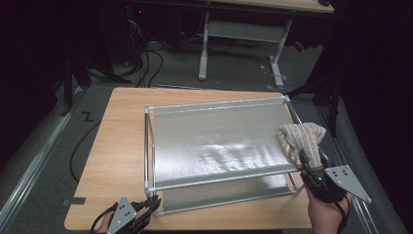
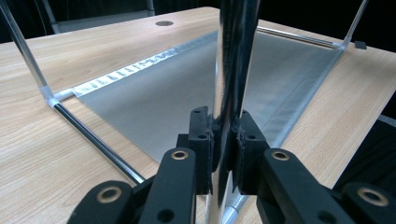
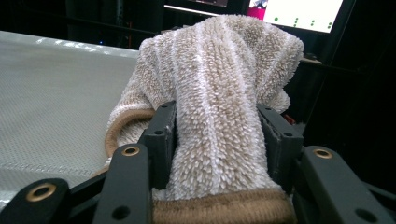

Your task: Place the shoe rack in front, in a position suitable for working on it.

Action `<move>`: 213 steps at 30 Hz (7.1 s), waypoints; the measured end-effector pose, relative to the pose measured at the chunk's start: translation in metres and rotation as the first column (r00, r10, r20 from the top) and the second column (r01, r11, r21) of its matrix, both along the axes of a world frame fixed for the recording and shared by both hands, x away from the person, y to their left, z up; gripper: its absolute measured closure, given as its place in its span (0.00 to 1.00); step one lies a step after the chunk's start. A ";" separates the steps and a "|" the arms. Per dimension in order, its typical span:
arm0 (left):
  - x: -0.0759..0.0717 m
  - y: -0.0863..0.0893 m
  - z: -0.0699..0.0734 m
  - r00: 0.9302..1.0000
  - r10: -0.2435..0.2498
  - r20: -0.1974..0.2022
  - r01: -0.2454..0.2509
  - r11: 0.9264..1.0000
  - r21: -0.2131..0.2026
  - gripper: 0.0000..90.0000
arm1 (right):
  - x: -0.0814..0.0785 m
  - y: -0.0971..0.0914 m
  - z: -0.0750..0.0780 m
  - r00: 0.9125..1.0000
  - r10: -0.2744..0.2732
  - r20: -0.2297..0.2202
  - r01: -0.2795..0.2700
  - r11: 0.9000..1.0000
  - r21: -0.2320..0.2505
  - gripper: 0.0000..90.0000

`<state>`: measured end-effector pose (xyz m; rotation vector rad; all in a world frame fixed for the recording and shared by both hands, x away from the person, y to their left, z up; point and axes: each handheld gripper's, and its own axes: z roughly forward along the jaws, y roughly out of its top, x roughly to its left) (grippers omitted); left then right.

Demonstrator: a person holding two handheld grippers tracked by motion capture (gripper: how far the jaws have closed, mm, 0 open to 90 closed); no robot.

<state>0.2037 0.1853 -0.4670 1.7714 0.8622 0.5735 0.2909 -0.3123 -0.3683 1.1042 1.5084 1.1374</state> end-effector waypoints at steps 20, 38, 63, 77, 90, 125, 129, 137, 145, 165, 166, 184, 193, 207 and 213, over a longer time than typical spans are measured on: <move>-0.001 -0.001 0.000 1.000 0.011 -0.004 -0.011 1.000 -0.009 0.89 | 0.001 0.000 -0.001 1.000 0.017 -0.011 -0.017 0.999 0.033 0.62; -0.007 -0.029 0.000 0.997 -0.075 -0.004 0.075 0.997 -0.003 0.89 | -0.015 0.057 0.003 0.976 0.215 -0.044 -0.214 0.977 0.021 0.61; -0.014 -0.071 0.003 0.985 -0.173 -0.009 0.173 0.985 0.020 0.89 | -0.068 0.189 0.007 0.807 0.589 -0.048 -0.590 0.807 -0.020 0.64; -0.013 -0.071 0.003 0.984 -0.176 -0.007 0.176 0.984 0.025 0.89 | -0.082 0.196 0.010 0.795 0.606 0.007 -0.604 0.794 -0.072 0.72; -0.006 -0.062 0.003 0.992 -0.124 -0.011 0.125 0.992 0.020 0.89 | -0.073 0.055 0.004 0.966 0.258 0.009 -0.257 0.966 -0.036 0.71; 0.057 0.065 0.003 0.965 0.260 -0.020 -0.260 0.966 0.004 0.89 | -0.047 0.092 -0.006 0.878 0.472 -0.074 -0.476 0.878 -0.051 0.72; 0.058 0.066 0.003 0.962 0.271 -0.015 -0.271 0.962 0.005 0.89 | -0.044 0.086 -0.055 0.857 0.461 -0.229 -0.481 0.876 -0.038 0.72; 0.066 0.084 0.001 0.955 0.297 -0.014 -0.297 0.955 -0.006 0.89 | -0.025 0.088 -0.108 0.776 0.438 -0.454 -0.514 0.856 -0.053 0.68; 0.061 0.099 0.000 0.939 0.345 -0.009 -0.345 0.939 0.002 0.88 | -0.020 0.085 -0.118 0.745 0.420 -0.518 -0.496 0.868 -0.009 0.41; 0.061 0.097 -0.006 0.928 0.372 -0.011 -0.371 0.928 0.041 0.89 | -0.005 0.099 -0.126 0.747 0.368 -0.553 -0.475 0.878 -0.057 0.70; 0.062 0.097 -0.006 0.929 0.371 -0.009 -0.370 0.928 0.042 0.89 | -0.009 0.089 -0.119 0.784 0.342 -0.519 -0.436 0.897 -0.067 0.70; 0.068 0.094 -0.007 0.927 0.375 0.009 -0.375 0.926 0.049 0.90 | -0.002 0.022 -0.118 0.859 0.133 -0.494 -0.189 0.980 -0.065 0.70; 0.069 0.093 -0.008 0.932 0.363 0.018 -0.363 0.930 0.049 0.90 | 0.001 0.028 -0.107 0.887 0.135 -0.441 -0.178 0.982 -0.056 0.70; 0.069 0.093 -0.008 0.937 0.350 0.025 -0.350 0.935 0.051 0.89 | -0.009 0.034 -0.043 0.964 0.141 -0.226 -0.159 0.985 -0.062 0.69; 0.069 0.093 -0.008 0.936 0.350 0.025 -0.351 0.935 0.050 0.89 | -0.010 0.035 -0.040 0.966 0.145 -0.214 -0.157 0.987 -0.041 0.69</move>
